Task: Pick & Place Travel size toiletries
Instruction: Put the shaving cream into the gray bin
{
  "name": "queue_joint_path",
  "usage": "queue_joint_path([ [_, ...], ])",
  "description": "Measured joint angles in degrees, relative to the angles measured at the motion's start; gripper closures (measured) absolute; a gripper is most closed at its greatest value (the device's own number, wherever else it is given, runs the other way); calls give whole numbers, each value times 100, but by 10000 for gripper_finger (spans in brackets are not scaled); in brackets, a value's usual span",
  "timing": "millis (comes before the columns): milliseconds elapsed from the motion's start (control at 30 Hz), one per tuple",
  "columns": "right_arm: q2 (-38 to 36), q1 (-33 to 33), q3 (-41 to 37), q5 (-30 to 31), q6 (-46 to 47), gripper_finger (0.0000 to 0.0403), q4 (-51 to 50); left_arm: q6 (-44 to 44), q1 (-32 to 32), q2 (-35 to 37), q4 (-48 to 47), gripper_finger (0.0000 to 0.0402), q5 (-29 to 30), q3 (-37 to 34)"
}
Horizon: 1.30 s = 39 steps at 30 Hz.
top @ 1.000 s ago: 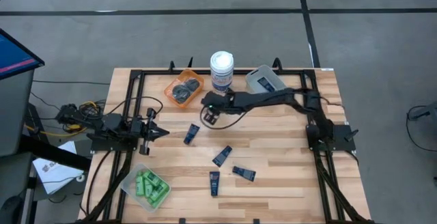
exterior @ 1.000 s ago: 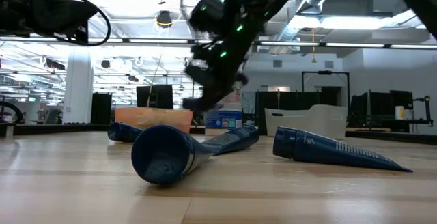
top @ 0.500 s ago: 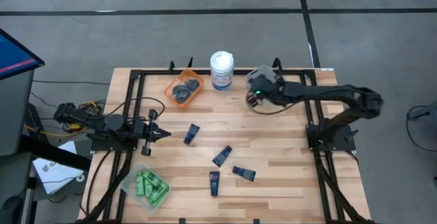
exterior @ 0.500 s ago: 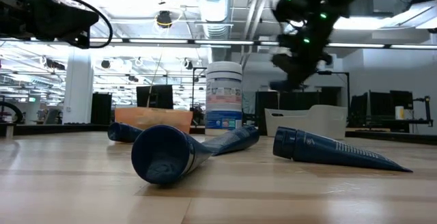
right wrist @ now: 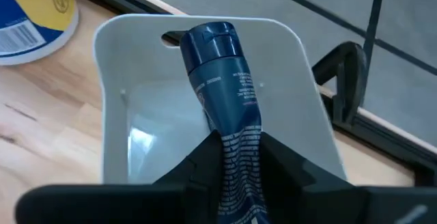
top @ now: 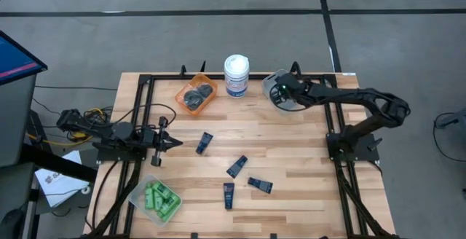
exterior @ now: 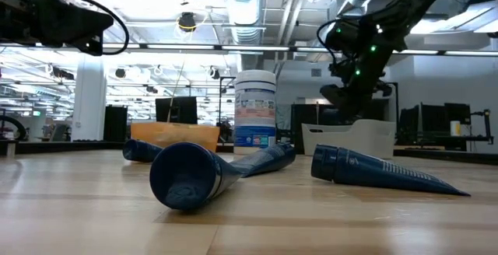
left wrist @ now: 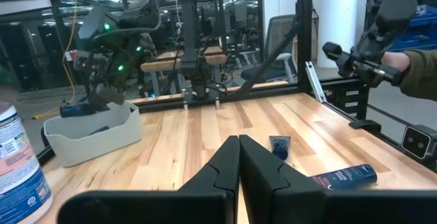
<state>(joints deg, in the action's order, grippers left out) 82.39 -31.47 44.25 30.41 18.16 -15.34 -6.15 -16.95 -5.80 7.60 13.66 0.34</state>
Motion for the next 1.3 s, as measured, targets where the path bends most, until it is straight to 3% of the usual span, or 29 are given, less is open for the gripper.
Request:
queue_joint_path([
  [233,315,-54,2,-22,-14,299,109,-1,0,0,26,401,-3,0],
  [467,110,-39,0,-51,-208,211,81,-1,-1,0,31,401,-3,0],
  [633,-471,284,0,-880,-146,159,-29,-1,-1,0,36,401,-3,0],
  [767,-908,1040,2,-1646,58,155,-125,-2,-2,2,41,401,-3,0],
  [867,-1062,1908,2,-1867,362,158,-267,-2,-1,0,43,401,-2,0],
  [1100,-778,4056,2,-1821,1199,163,-73,-2,0,2,52,401,-1,0],
  [1300,-109,5377,2,-1380,1787,163,443,-1,-1,0,63,401,-3,0],
])
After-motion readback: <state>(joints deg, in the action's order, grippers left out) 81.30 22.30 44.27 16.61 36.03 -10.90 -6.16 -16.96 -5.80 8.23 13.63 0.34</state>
